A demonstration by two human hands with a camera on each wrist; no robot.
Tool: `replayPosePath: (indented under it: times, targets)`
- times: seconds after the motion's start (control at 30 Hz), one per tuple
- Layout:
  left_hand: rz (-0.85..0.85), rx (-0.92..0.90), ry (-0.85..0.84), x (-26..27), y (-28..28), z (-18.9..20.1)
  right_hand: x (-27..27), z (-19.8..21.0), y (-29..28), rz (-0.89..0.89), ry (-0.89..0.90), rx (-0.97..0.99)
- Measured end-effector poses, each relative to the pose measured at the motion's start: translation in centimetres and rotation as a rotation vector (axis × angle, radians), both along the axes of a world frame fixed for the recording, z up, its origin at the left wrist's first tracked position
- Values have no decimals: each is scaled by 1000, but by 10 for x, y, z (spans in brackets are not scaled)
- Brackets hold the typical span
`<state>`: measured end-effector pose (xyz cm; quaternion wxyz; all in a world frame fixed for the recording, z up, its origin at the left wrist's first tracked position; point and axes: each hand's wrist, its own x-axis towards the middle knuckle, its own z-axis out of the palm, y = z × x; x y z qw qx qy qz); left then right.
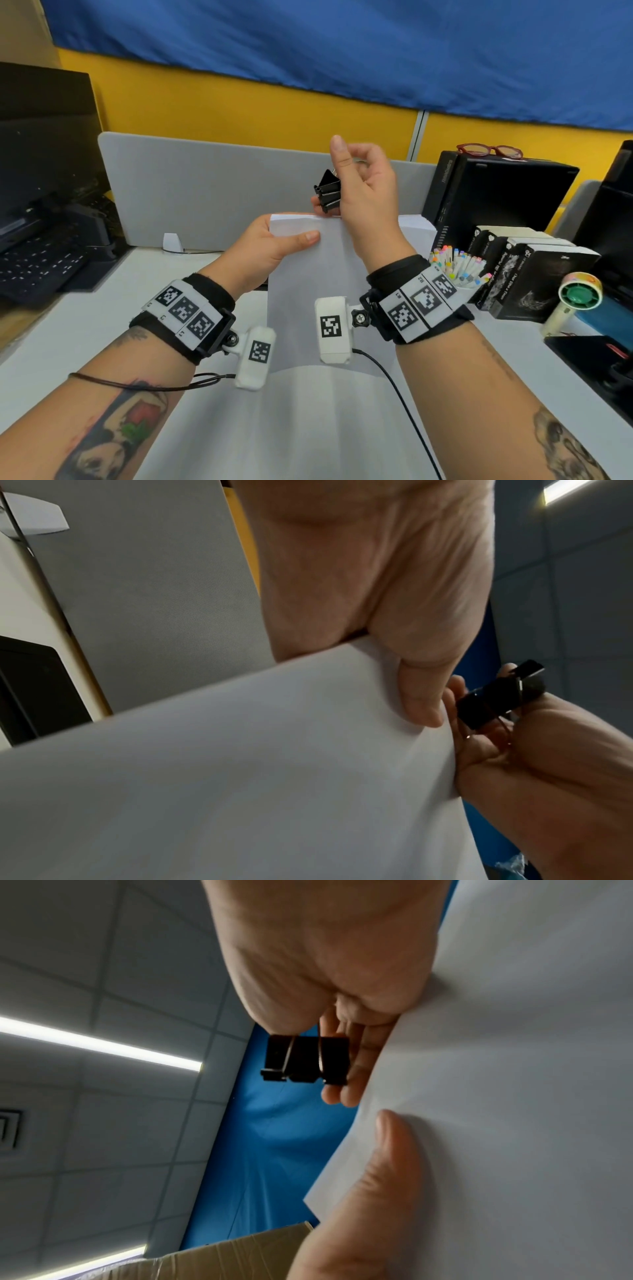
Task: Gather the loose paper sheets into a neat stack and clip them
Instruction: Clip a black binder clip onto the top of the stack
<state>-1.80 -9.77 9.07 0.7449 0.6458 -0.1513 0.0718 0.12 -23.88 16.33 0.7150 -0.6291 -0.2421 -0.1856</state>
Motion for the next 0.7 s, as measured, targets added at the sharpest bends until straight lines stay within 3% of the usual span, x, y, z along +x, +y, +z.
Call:
replayPosePath:
  times: [0.27, 0.7]
  targets:
    - [94, 39, 3, -3, -3, -1, 14, -6, 9, -141, -59, 18]
    - [254, -4, -89, -16, -34, -10, 8, -4, 18, -172, -46, 323]
